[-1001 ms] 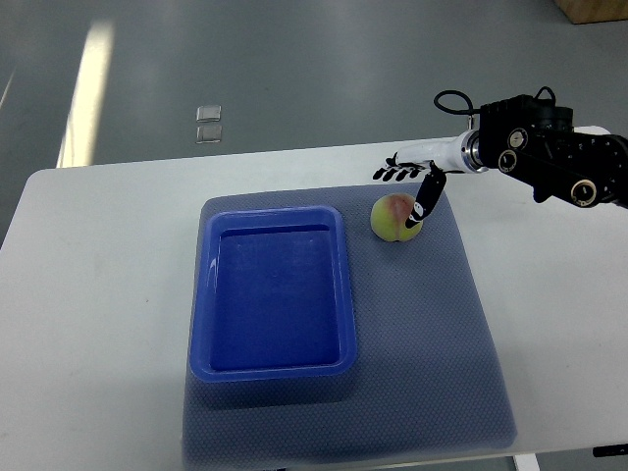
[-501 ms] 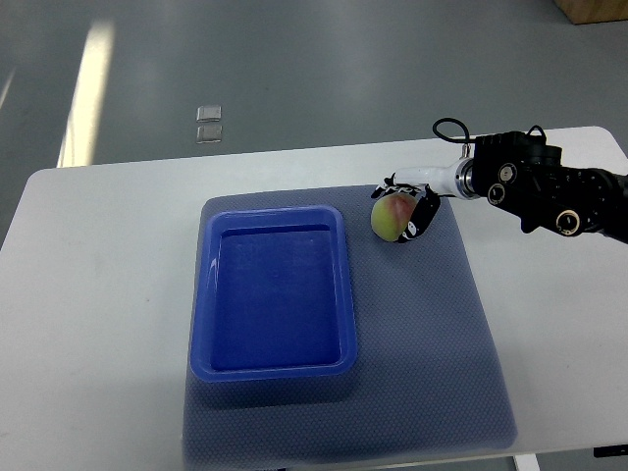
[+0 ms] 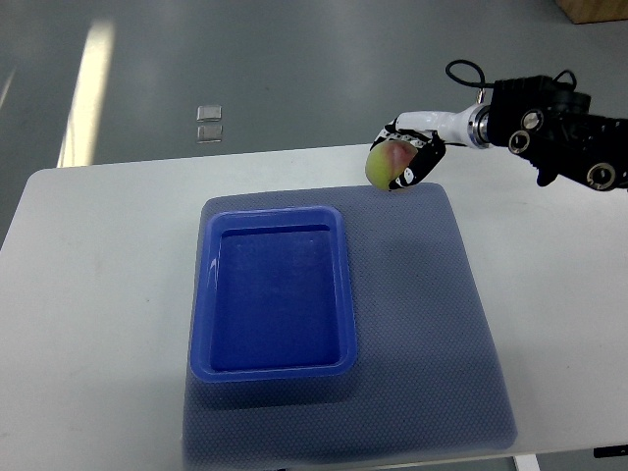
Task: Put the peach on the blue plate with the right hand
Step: 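Lift the peach up off the mat with the right hand, then carry the peach over the blue tray and lower it inside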
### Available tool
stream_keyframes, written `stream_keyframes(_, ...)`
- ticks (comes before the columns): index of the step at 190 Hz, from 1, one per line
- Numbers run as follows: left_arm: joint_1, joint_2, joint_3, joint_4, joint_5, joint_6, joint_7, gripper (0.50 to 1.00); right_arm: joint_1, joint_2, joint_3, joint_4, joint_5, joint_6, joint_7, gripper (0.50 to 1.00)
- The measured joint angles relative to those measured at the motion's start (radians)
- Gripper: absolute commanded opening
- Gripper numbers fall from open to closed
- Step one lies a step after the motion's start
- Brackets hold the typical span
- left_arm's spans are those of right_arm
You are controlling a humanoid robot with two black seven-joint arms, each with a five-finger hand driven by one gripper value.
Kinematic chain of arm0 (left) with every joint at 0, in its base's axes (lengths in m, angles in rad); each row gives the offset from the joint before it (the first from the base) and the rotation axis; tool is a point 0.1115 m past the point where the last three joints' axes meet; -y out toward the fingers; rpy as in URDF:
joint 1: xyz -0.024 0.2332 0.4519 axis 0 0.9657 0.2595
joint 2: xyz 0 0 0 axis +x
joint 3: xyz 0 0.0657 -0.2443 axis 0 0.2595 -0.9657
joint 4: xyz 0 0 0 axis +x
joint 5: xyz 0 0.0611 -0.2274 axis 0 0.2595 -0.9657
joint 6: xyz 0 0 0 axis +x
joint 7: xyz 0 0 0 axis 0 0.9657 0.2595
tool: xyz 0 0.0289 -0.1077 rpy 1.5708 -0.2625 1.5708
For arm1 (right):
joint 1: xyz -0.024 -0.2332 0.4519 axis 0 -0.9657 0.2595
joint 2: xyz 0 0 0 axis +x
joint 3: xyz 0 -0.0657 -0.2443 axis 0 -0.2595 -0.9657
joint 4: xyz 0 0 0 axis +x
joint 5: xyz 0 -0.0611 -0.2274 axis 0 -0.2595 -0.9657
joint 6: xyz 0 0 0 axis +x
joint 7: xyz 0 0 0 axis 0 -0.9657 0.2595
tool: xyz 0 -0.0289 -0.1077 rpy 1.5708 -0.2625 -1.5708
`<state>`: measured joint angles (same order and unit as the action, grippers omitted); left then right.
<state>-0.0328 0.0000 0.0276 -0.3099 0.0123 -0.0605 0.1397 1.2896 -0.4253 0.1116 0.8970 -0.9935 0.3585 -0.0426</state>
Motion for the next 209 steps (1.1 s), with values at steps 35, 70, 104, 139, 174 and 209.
stream_keyframes(35,0.000,0.000,-0.001,0.000,0.000,-0.001,0.000,1.000,0.165,-0.179,0.010,0.175,0.151,0.105,-0.002,0.500)
stream_keyframes(70,0.000,0.000,-0.002,0.000,0.000,-0.001,0.000,1.000,0.226,-0.263,0.009,0.283,0.189,0.137,-0.003,0.500)
stream_keyframes(104,-0.001,0.000,-0.002,0.000,0.000,-0.001,0.000,1.000,0.229,-0.235,0.012,0.297,0.228,0.124,-0.003,0.500)
stream_keyframes(139,-0.001,0.000,0.000,0.000,0.000,-0.001,0.000,1.000,0.223,-0.083,0.000,0.285,0.260,0.059,-0.001,0.504)
stream_keyframes(174,-0.001,0.000,-0.002,0.001,-0.001,-0.001,0.000,1.000,0.157,0.125,-0.032,0.171,0.250,0.015,-0.002,0.507)
stream_keyframes(209,0.000,0.000,-0.003,0.004,-0.004,-0.001,0.000,1.000,0.065,0.285,-0.045,0.053,0.206,-0.009,-0.002,0.527)
